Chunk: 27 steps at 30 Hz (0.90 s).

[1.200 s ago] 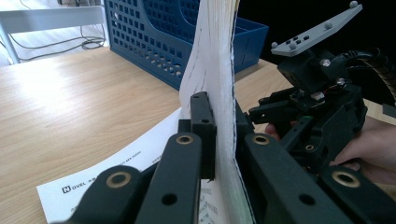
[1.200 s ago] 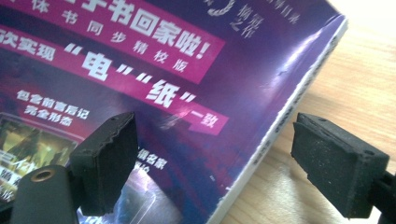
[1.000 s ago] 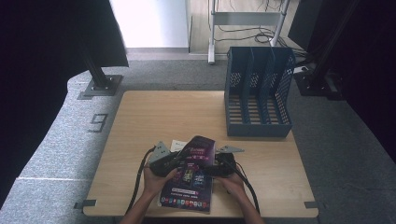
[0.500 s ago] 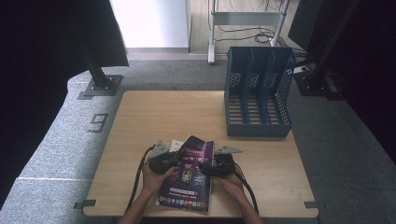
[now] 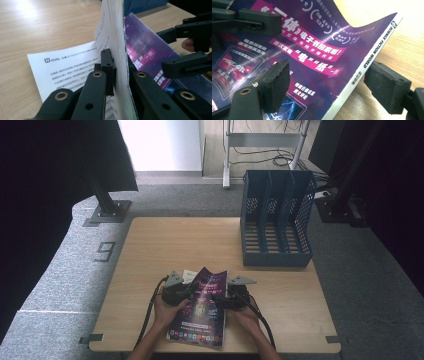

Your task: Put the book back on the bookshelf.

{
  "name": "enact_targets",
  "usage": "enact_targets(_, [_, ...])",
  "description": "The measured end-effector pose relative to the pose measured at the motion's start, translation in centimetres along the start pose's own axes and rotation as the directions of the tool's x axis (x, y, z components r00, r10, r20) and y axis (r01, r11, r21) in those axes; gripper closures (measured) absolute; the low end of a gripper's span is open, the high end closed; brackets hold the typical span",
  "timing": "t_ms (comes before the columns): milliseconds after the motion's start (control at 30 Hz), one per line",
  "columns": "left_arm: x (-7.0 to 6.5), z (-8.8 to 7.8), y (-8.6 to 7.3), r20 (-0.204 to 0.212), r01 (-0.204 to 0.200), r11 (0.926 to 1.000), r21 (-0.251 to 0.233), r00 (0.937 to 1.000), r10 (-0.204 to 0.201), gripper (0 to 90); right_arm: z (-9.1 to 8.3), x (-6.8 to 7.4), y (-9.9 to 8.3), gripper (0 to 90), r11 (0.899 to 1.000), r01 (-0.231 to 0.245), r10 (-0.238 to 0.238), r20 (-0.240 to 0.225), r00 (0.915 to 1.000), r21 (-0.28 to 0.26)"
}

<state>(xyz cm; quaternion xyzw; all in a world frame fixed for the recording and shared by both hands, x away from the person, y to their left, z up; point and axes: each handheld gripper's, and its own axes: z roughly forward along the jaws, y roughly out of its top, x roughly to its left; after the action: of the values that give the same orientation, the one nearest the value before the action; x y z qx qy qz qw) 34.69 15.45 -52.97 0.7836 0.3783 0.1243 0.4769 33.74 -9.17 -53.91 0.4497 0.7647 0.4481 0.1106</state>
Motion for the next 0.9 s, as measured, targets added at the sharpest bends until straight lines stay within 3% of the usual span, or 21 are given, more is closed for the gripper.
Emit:
enact_targets(200, [0.6, 0.3, -0.3, -0.015, 0.023, 0.9994, 0.025, 0.9996, -0.022, 85.4, 0.3, 0.2, 0.2, 20.8, 1.0, 0.013, -0.013, 0.005, 0.9999, 0.007])
enact_targets(533, [1.0, 0.5, -0.5, -0.044, 0.018, 0.9986, 0.05, 0.9989, -0.016, 85.1, 1.4, 0.6, 0.4, 22.2, 0.999, 0.032, -0.032, 0.002, 0.9995, 0.035])
enact_targets(900, [1.3, 0.4, -0.5, -0.044, 0.034, 0.9983, 0.047, 0.9985, -0.032, 84.2, 2.6, -0.2, 1.8, 29.1, 0.999, 0.016, -0.016, 0.004, 0.9999, 0.041])
